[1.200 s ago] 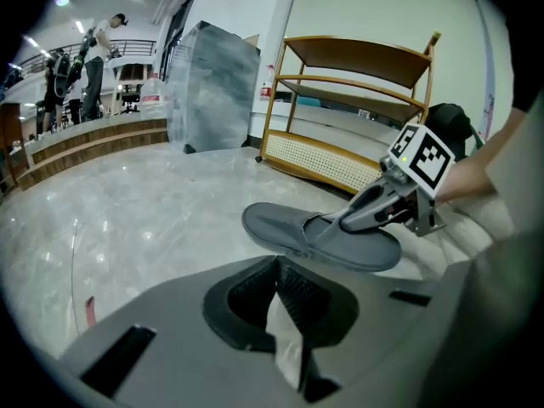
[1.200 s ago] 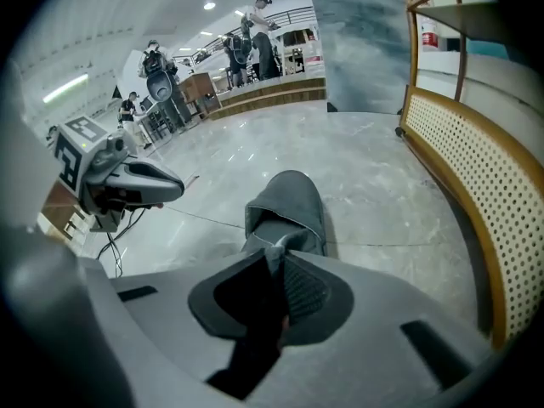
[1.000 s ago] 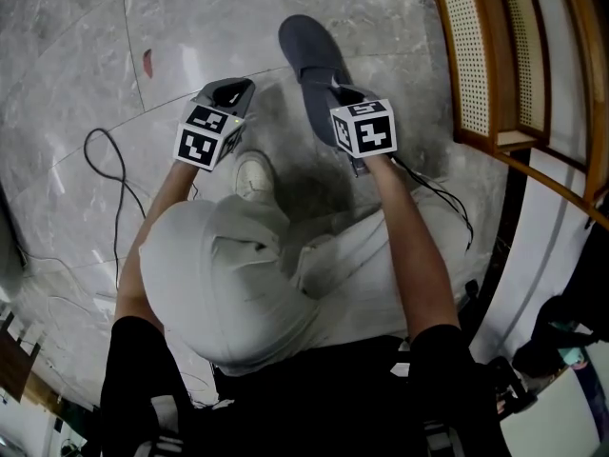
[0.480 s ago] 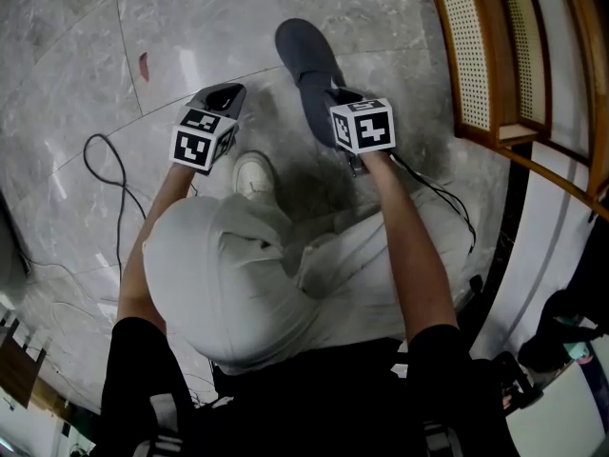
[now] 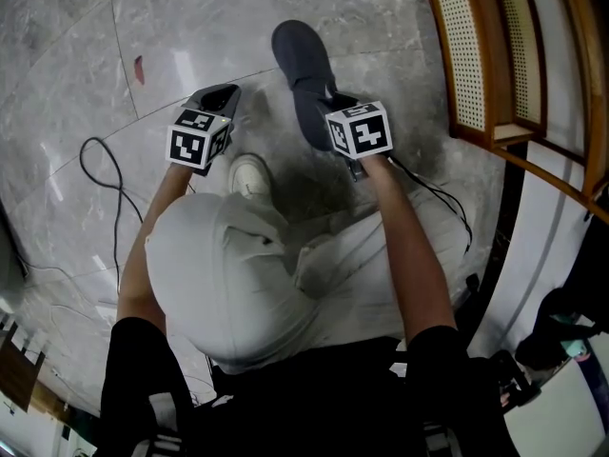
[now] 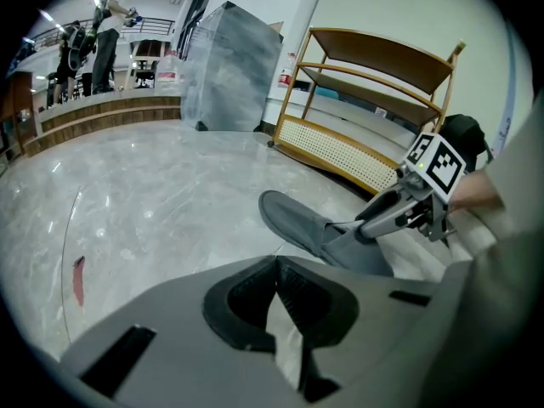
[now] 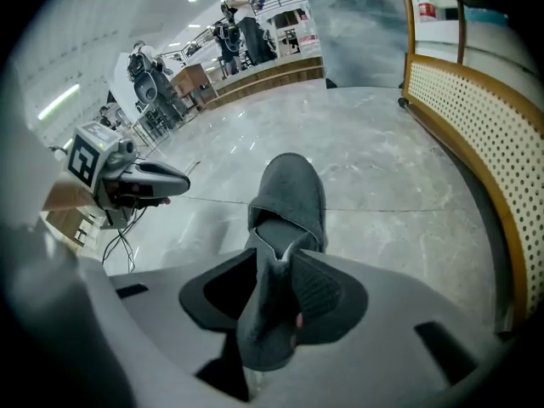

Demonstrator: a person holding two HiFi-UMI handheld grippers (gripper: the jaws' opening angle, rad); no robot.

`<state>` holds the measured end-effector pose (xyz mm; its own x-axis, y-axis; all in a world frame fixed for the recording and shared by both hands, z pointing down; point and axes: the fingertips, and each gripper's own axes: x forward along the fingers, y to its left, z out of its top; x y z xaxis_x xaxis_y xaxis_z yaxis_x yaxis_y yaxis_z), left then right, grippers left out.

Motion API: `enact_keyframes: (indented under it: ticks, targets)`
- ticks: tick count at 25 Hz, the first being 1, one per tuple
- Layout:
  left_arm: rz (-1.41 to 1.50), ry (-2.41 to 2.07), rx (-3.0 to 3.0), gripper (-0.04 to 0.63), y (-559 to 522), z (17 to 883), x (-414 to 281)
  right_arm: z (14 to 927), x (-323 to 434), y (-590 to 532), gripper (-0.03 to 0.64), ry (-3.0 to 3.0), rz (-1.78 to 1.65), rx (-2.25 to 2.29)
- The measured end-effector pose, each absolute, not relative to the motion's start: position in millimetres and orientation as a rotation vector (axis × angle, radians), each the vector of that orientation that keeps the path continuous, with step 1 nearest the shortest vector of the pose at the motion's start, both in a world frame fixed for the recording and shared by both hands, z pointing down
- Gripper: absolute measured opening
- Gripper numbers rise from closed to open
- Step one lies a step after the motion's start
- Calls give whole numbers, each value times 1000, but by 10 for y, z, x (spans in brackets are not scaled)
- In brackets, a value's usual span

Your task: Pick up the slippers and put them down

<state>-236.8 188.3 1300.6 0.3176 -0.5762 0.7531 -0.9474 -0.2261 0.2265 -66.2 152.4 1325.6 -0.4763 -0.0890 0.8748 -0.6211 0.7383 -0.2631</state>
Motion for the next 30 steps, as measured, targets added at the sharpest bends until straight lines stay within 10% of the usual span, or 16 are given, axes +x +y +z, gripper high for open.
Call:
enact_keyframes:
  ticks: [30]
  targets:
    - [612, -1389, 1911, 5, 1404, 12521, -2561, 12535, -943, 730, 0, -2130, 612, 668]
